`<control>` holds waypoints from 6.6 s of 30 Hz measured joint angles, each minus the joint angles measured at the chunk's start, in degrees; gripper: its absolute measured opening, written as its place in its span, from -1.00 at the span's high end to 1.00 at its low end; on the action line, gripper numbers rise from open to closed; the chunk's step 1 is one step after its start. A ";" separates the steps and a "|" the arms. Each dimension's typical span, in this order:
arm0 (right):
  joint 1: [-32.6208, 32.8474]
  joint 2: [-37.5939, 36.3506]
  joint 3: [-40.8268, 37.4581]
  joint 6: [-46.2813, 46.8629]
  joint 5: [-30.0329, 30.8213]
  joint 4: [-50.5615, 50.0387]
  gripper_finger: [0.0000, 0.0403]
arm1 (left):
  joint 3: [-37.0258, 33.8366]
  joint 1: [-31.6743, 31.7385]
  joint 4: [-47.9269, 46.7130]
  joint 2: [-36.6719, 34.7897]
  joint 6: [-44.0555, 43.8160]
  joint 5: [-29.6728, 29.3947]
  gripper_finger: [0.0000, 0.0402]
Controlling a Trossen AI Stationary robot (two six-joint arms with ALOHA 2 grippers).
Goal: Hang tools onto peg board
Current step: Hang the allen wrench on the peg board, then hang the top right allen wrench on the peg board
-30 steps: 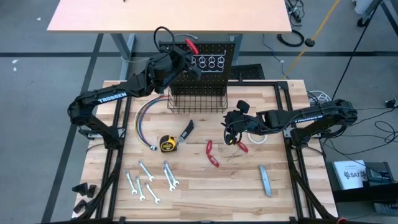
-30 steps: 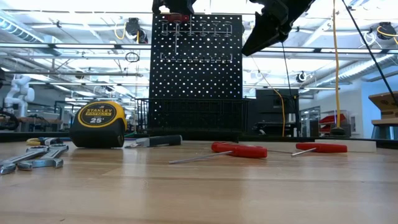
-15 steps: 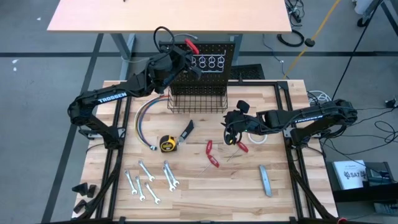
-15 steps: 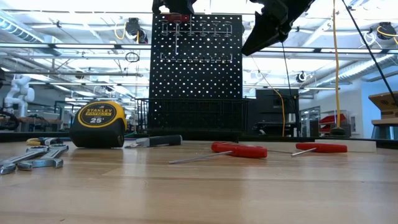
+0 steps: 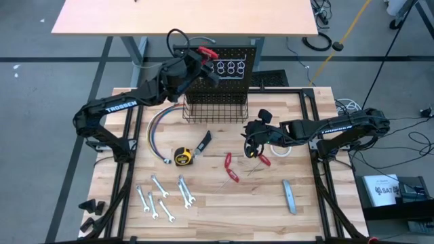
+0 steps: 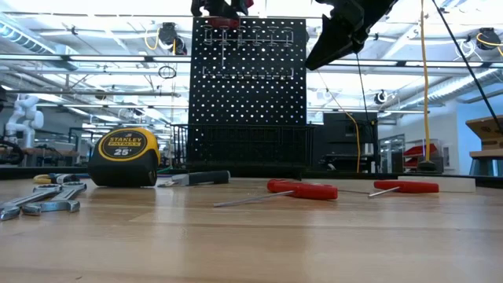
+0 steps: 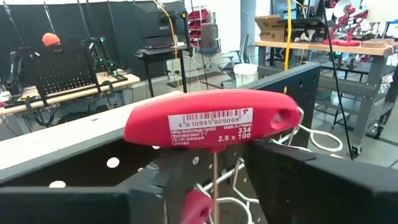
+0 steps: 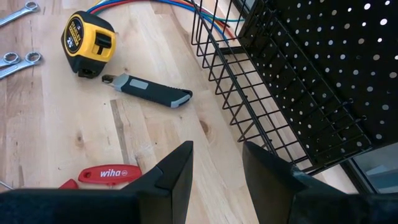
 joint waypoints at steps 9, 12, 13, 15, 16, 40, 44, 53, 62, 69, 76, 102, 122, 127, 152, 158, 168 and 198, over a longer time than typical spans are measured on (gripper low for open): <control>0.00 0.00 0.00 -0.04 0.00 0.18 0.34 | 5.14 0.00 -12.21 0.00 -2.55 0.28 0.15; 0.00 0.00 0.00 0.00 0.00 0.18 0.34 | 6.82 0.00 -15.69 0.00 -2.91 0.47 0.15; 0.00 0.00 0.00 0.00 -0.01 0.17 0.34 | 7.36 0.00 -16.49 0.00 -2.92 0.48 0.15; 0.01 0.00 0.00 0.00 -0.01 0.18 0.34 | 8.33 0.00 -17.86 -0.04 -2.95 0.52 0.15; 0.02 0.00 0.00 0.00 -0.02 0.18 0.34 | 8.60 0.00 -18.58 -0.05 -2.95 0.67 0.15; 0.01 0.00 0.00 1.30 -0.13 0.17 0.34 | 9.76 0.15 -26.00 -0.15 -0.83 8.83 0.15; 0.02 0.00 0.00 1.31 -0.16 0.16 0.34 | 9.79 0.52 -26.62 -0.15 -0.79 7.67 0.15; 0.02 0.00 0.00 1.24 -0.24 0.16 0.34 | 9.68 2.10 -27.25 -1.53 0.33 6.48 0.15; -0.04 0.00 0.00 0.92 -0.24 0.14 0.34 | 9.56 2.08 -23.54 -4.95 0.70 8.77 0.15; -0.04 0.00 0.00 0.92 -0.22 0.20 0.34 | 9.56 1.15 -21.64 -6.64 1.80 10.51 0.15; -0.04 0.00 0.00 -0.17 -0.22 0.20 0.34 | 9.57 -2.55 -33.41 -10.31 1.89 15.42 0.15; 2.19 6.85 0.02 33.08 -12.82 -2.01 0.34 | -46.75 -27.76 0.49 -27.05 -1.27 28.47 0.15; 12.28 12.11 0.02 88.46 -15.30 -18.94 0.34 | -49.35 -25.33 8.19 -18.97 9.29 30.63 0.15; 13.21 13.57 0.03 93.74 -13.86 -19.84 0.34 | -49.36 -25.33 6.85 -18.36 11.07 30.64 0.15; 12.87 26.66 0.07 100.48 -15.46 -19.41 0.34 | -49.34 -25.33 6.97 -18.38 11.04 30.66 0.15; 12.90 24.02 0.00 100.79 -16.54 -19.00 0.34 | -49.34 -25.33 6.97 -18.38 11.02 30.66 0.15; 12.66 26.20 0.00 101.40 -14.21 -17.89 0.34 | -49.30 -25.33 6.99 -18.38 11.00 30.66 0.15; 13.52 21.60 -0.11 94.29 -4.08 -15.54 0.99 | -49.30 -25.33 7.82 -18.40 10.64 33.82 0.15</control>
